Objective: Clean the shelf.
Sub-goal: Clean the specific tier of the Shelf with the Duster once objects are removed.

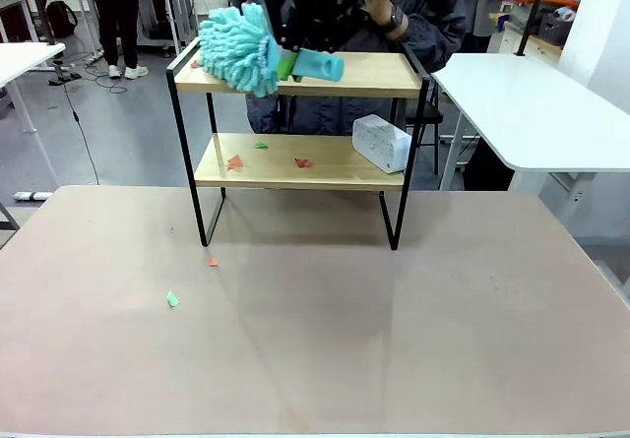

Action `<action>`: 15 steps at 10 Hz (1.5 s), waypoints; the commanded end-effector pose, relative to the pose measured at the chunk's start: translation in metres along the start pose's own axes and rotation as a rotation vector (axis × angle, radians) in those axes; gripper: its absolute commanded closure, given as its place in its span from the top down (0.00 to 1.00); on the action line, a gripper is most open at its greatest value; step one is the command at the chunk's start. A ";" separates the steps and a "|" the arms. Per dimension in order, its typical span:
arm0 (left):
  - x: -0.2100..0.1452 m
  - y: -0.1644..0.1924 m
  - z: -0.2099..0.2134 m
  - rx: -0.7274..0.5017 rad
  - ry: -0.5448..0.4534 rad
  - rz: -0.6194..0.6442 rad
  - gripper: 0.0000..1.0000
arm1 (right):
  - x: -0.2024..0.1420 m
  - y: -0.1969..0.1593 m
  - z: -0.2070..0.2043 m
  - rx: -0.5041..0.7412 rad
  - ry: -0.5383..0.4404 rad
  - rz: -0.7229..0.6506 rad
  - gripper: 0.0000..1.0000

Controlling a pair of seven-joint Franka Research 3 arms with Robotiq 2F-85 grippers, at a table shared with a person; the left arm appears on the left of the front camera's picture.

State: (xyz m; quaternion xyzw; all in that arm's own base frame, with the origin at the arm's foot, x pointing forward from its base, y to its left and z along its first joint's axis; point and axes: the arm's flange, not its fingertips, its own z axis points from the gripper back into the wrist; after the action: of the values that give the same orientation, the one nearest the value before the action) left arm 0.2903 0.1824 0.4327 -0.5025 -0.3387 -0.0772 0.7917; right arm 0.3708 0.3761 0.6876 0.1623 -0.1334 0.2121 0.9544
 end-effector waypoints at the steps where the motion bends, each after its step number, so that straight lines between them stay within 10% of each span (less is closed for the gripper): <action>1: -0.001 -0.001 -0.002 -0.019 -0.021 -0.019 1.00 | 0.021 0.024 -0.006 0.015 0.056 0.058 0.12; 9: -0.001 -0.001 -0.002 -0.019 -0.021 -0.019 1.00 | -0.001 -0.014 0.027 0.094 0.014 0.016 0.12; 15: -0.001 -0.001 -0.002 -0.019 -0.021 -0.019 1.00 | -0.165 -0.250 0.140 0.448 0.087 0.008 0.12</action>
State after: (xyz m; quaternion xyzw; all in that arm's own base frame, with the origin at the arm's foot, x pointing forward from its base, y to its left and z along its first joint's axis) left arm 0.2902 0.1825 0.4334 -0.5020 -0.3392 -0.0777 0.7917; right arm 0.3276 0.0952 0.7119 0.3300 -0.0567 0.2246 0.9151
